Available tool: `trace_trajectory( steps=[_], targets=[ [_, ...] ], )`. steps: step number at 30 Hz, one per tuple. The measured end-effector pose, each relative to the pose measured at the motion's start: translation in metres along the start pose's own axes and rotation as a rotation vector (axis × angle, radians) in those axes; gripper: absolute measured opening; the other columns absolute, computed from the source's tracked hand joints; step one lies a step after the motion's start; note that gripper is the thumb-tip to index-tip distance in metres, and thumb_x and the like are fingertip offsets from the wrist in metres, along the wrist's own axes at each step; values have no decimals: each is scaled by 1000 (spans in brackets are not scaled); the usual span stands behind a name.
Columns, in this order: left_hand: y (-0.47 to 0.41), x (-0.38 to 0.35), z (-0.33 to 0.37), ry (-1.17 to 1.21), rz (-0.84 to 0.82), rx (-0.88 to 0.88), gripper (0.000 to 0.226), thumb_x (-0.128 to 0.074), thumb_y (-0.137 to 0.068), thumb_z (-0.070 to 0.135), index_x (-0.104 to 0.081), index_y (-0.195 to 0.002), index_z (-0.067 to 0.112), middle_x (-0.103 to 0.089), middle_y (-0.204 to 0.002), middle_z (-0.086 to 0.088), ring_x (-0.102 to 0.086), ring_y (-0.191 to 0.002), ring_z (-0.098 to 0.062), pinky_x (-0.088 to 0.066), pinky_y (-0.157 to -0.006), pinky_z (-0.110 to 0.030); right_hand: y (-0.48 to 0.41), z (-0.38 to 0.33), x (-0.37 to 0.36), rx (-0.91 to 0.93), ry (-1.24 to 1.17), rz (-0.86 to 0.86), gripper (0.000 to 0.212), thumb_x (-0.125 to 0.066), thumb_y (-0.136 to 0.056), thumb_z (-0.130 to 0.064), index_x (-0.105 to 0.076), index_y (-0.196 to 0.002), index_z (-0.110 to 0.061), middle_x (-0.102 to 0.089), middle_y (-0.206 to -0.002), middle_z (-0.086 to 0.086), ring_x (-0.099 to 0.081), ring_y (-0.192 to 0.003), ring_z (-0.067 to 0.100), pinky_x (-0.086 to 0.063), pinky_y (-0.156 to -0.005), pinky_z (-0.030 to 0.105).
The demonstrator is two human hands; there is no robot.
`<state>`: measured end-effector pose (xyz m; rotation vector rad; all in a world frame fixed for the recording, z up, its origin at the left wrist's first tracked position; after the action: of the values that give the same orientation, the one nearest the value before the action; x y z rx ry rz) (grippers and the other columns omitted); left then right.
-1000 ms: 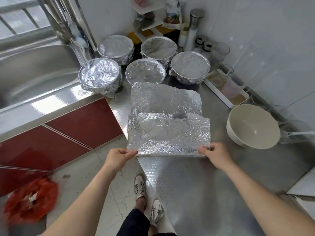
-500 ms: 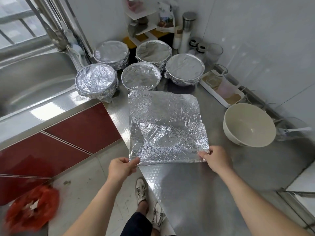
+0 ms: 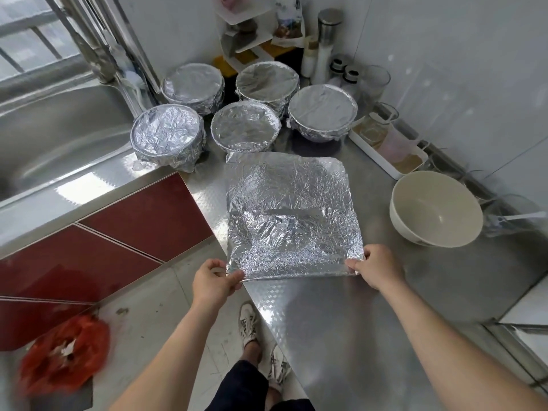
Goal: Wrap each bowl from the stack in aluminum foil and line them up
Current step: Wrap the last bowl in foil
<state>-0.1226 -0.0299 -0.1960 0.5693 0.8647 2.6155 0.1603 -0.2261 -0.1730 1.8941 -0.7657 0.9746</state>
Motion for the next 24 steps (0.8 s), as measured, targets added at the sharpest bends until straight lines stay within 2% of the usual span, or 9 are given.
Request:
trace_trajectory(
  steps=[3,6,8,10,13,17,21,23,24],
  targets=[
    [4,3,3,-183,34,-46,55,-86,-73,16,-52,-117,12,-67,-93,-18,-68,-66,-22,-55,-63,-33,3,-2,1,-4,33,11,46,-78,-75,-40,-44,-59,-12,-46,-58,1,-47,-62,27,-26,-49,30],
    [15,3,18,-539,222,-288,69,-82,-75,24,-47,-134,20,-58,-109,-8,-57,-96,-23,-45,-81,-35,4,-3,2,-5,52,9,47,-78,-75,-42,-44,-60,-13,-48,-60,1,-49,-64,28,-27,-50,30],
    [28,-10,38,-700,258,-569,56,-77,-80,19,-54,-132,21,-53,-114,-7,-49,-101,-21,-41,-82,-34,5,-5,3,-6,59,5,47,-77,-75,-43,-44,-61,-13,-49,-61,2,-50,-65,29,-27,-50,31],
    [34,-37,51,-838,77,-702,35,-70,-88,25,-63,-122,23,-54,-112,-2,-49,-100,-18,-42,-79,-30,5,-6,4,-17,50,2,48,-78,-75,-43,-43,-60,-14,-48,-60,1,-48,-63,27,-27,-50,31],
    [32,-67,47,-924,-159,-570,26,-64,-89,46,-67,-106,26,-53,-103,3,-57,-93,-18,-51,-84,-36,7,-6,6,-32,9,7,48,-79,-73,-40,-42,-55,-15,-46,-55,-2,-43,-53,18,-26,-47,29],
    [30,-76,31,-990,-173,-543,37,-70,-81,54,-58,-103,27,-47,-102,6,-51,-88,-15,-50,-77,-33,8,-5,8,-95,15,-30,48,-80,-70,-44,-44,-56,-16,-50,-58,-1,-45,-54,18,-29,-46,29],
    [27,-78,31,-1035,-198,-562,40,-69,-81,56,-54,-100,25,-43,-100,5,-50,-89,-17,-46,-73,-32,18,-12,22,-88,140,136,34,-71,-79,-45,-60,-93,-16,-64,-99,11,-58,-95,33,-47,-77,38],
    [26,-80,32,-1052,-198,-572,43,-68,-80,59,-54,-101,24,-43,-101,4,-51,-91,-18,-49,-76,-34,32,-35,23,50,-74,301,21,-64,-86,-28,-63,-98,-11,-66,-98,13,-59,-95,35,-47,-80,40],
    [25,-81,31,-1063,-190,-579,44,-68,-80,60,-54,-101,24,-44,-101,4,-51,-92,-18,-50,-78,-35,38,-50,14,93,-298,257,10,-61,-87,-20,-65,-91,-12,-68,-91,11,-62,-88,33,-48,-76,40]
  ],
)
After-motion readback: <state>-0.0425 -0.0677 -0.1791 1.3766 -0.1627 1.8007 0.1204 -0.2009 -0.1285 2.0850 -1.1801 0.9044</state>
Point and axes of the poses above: each hand's wrist, its own y-axis away from the middle knuckle, its own x-axis out of the back of the hand, z = x × y, the point moved 3 cm from there along -y, towards the middle knuckle
